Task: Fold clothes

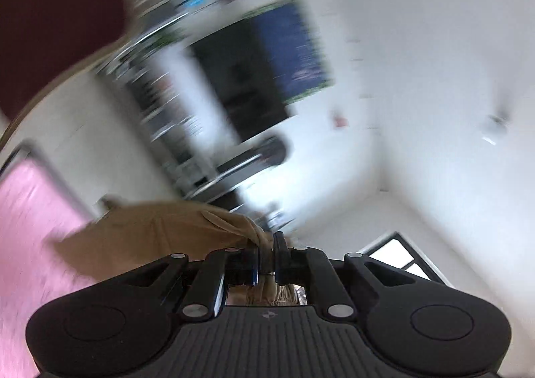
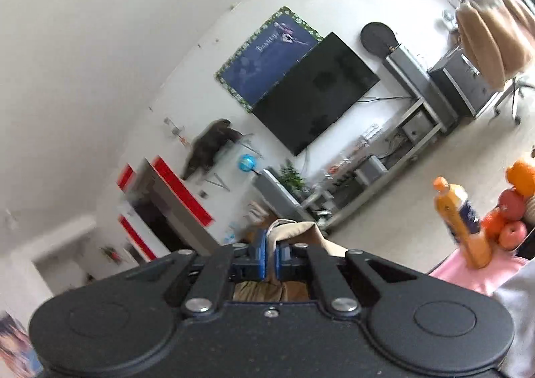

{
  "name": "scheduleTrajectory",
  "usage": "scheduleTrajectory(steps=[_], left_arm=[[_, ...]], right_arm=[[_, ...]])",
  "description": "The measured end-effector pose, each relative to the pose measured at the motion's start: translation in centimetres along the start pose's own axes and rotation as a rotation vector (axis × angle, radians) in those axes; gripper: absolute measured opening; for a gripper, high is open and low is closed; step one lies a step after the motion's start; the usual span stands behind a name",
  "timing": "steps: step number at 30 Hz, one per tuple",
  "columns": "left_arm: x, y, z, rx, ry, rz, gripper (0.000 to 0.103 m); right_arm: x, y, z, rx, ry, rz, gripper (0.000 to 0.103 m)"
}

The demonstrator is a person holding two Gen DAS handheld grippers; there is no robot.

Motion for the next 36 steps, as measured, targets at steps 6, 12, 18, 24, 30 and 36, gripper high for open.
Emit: scheduleTrajectory(steps=[6,12,18,24,30,36], left_arm=[[-8.5,3.4,-0.3,-0.168,-0.197,0.042,0.009],[-5.7,0.2,-0.5,-0.120,-0.192,0.164,0.009],[6.8,-8.6,0.6,0.095,-0.131,0.559,0.005],[-2.4,-8.6,5.7,-0.194,-0.555,0.520,0.006],[0.3,-7.0,-1.1,-0.081,-0.583,0.472,0.010],[18.8,-6.8,-19.4,0.420,-0.248,0.687,0.009]], right_arm=[[5.6,4.8,2.1,-0.096,0.081,0.120,0.005],[3.4,-0.4,2.0,-0.029,0.052,0.053,0.005],[-2.4,-12.2,-0.1,0.075,0.096,-0.130,0.005],[0.6,-16.7,1.4,-0.035,0.285,-0.012,0.005],[-1.4,-11.1,0.4,-0.020,0.454,0.016,0.006],[-20.8,-8.7,-11.5,0.322,0.212,-0.357,0.006]])
Point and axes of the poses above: each gripper's, at about its wrist camera, not at the fingertips, and y roughly against the way its jaws point, x to its left, z to its top, the point moved 8 cm from there along -y, roughly the way its jaws point, and after that the axes turned 13 degrees about -y, right-handed, at the moved point
